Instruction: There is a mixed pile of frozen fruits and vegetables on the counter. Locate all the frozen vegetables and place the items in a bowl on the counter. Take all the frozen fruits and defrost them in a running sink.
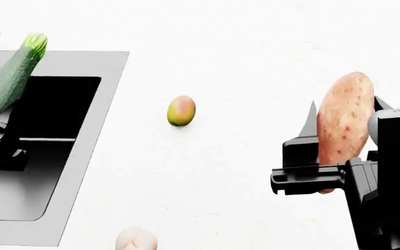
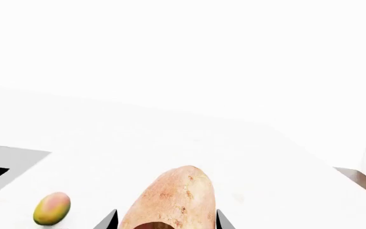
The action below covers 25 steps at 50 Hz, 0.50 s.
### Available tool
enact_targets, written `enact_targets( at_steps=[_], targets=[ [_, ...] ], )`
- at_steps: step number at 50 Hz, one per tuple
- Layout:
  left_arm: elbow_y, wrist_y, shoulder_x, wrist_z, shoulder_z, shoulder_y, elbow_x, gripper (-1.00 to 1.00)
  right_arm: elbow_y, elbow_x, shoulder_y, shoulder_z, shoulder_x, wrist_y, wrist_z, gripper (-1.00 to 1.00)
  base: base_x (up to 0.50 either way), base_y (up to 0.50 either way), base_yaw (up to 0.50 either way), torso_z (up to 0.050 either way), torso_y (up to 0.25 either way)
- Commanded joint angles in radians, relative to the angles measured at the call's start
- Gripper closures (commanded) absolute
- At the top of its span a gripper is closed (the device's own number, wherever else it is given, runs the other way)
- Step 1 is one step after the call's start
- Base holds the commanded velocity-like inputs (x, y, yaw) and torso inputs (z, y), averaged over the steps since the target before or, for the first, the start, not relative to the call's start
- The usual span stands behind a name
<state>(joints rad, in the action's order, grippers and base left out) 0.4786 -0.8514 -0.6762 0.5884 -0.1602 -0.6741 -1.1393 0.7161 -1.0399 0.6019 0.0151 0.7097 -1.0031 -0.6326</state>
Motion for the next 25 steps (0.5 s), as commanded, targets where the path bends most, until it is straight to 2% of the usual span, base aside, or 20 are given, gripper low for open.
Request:
enact_targets(
  at_steps=[1, 9, 17, 25],
  targets=[
    [0.060, 0.004, -0.042, 0.053, 0.042, 0.033, -0.023, 1.00, 0.011, 0.010, -0.005, -0.004, 0.020, -0.011, 0.001, 1.00, 0.00, 0.00, 0.00, 0.000, 0.000],
    [0.065, 0.012, -0.050, 0.045, 0.051, 0.046, -0.030, 1.00, 0.019, 0.011, 0.006, 0.006, 0.029, -0.021, -0.005, 1.00, -0.03, 0.00, 0.00, 0.000, 0.000],
    [0.051, 0.012, -0.058, 0.050, 0.062, 0.035, -0.033, 1.00, 0.028, 0.008, 0.010, 0.009, 0.037, -0.021, -0.002, 1.00, -0.34, 0.01, 0.00, 0.000, 0.000],
    [0.038, 0.017, -0.048, 0.048, 0.050, 0.032, -0.018, 1.00, 0.029, 0.025, 0.009, 0.025, 0.043, -0.010, 0.017, 1.00, -0.41, 0.22, 0.00, 0.000, 0.000]
  ],
)
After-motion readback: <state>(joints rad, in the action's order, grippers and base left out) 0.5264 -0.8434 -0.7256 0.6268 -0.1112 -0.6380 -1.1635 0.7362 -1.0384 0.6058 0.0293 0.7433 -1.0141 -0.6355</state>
